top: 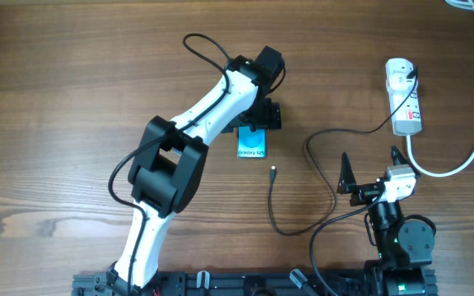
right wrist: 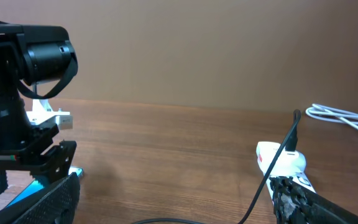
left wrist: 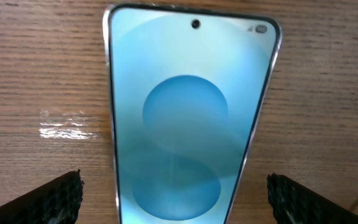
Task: Plug charger to phone and switch on socket
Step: 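Close the left gripper on the phone's top edge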
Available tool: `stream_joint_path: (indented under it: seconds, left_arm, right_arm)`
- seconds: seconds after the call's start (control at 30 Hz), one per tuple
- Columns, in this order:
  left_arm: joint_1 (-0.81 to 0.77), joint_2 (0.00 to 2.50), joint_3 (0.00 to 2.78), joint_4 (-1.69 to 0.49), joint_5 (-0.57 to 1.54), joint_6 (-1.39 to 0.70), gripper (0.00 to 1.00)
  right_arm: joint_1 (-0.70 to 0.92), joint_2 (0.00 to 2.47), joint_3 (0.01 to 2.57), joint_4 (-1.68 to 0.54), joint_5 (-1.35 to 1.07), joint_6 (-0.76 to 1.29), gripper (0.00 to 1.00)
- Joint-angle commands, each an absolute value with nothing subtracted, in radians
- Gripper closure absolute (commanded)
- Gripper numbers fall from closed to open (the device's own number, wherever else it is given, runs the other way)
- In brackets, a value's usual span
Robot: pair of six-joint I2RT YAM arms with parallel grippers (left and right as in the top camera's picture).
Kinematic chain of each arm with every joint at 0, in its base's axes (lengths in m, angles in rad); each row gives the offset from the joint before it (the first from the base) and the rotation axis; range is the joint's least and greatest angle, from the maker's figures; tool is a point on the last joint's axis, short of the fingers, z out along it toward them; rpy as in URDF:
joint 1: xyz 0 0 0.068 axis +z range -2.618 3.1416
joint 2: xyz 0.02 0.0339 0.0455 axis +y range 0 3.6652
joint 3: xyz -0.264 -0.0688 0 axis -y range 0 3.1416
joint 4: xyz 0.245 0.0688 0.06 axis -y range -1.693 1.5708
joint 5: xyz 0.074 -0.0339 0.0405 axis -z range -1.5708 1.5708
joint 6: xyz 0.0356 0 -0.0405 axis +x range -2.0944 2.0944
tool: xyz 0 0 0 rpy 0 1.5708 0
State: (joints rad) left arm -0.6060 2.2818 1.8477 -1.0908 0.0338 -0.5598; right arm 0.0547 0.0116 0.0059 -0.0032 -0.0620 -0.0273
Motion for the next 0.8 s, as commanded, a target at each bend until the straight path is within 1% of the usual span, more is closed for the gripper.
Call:
stream_joint_path:
  seconds: [0.0, 0.23, 0.47, 0.77]
  left_arm:
    - [-0.632, 2.339, 1.863, -1.091, 0.006, -0.569, 0.0]
    - [-0.625, 2.357, 1.863, -1.087, -0.059, -0.569, 0.0]
    - [-0.62, 2.357, 1.863, -1.039, -0.062, -0.569, 0.0]
    - [-0.584, 2.357, 1.863, -1.047, -0.031, -0.554, 0.0]
  right_arm:
    - [0.06, 0.005, 0.005, 0.0, -0.052, -0.019, 0.0]
    - [0.06, 0.005, 0.005, 0.0, -0.052, -0.019, 0.0]
    - [0.06, 0.005, 0.005, 0.0, -0.052, -0.019, 0.0]
    - [0.06, 0.005, 0.005, 0.0, -0.052, -0.019, 0.0]
